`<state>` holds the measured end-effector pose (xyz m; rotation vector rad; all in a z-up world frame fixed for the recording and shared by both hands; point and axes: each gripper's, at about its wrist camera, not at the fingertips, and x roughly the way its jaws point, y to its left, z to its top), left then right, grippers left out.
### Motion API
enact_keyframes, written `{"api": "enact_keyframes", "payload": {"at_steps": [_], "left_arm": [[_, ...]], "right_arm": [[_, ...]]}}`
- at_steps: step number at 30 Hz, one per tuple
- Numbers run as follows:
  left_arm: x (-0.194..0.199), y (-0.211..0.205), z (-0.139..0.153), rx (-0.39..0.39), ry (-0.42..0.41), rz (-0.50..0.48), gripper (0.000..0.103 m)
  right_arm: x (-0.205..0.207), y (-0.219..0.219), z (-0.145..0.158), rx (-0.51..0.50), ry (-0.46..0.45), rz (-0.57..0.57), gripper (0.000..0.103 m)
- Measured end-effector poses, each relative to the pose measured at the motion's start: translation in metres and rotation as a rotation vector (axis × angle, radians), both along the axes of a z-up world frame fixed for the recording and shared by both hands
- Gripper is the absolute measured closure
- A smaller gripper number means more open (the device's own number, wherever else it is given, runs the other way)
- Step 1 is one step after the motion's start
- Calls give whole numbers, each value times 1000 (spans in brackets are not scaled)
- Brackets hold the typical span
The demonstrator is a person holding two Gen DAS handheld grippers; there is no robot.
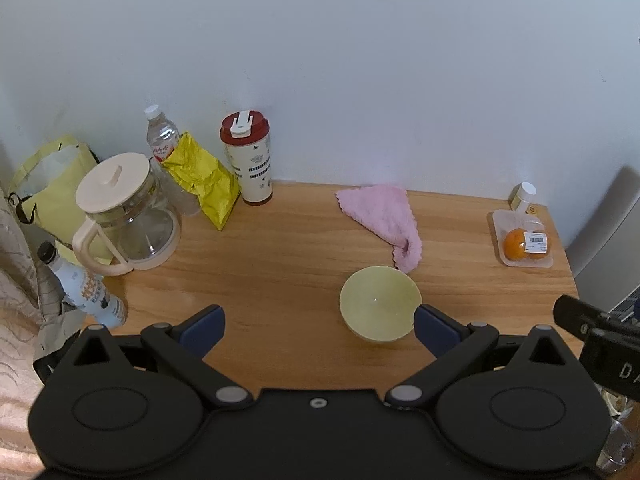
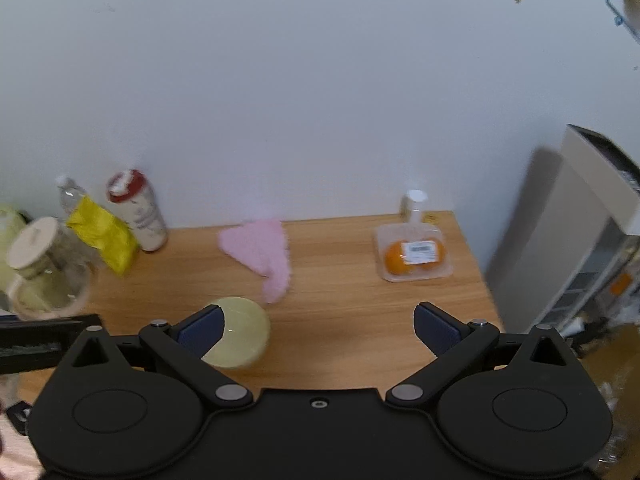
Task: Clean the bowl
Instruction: 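Move both tools toward the pale green bowl and pink cloth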
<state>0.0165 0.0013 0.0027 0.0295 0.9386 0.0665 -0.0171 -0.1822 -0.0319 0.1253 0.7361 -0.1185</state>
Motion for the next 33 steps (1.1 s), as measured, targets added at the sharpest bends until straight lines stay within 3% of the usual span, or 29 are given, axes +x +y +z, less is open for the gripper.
{"api": "enact_keyframes", "payload": {"at_steps": [11, 14, 23, 26, 33], "left_arm": [[4, 3, 2, -46, -5, -43, 1], [4, 4, 2, -27, -15, -43, 1], [7, 4, 3, -45, -7, -71, 1], [9, 7, 3, -42, -3, -68, 1], [16, 20, 0, -65, 27, -44, 1]], "right_arm": [[11, 5, 3, -5, 11, 16, 0], [9, 7, 3, -13, -8, 31, 0], [20, 8, -5, 9, 51, 14, 0], [19, 13, -3, -23, 40, 13, 0], [21, 12, 0, 15, 41, 44, 0]]}}
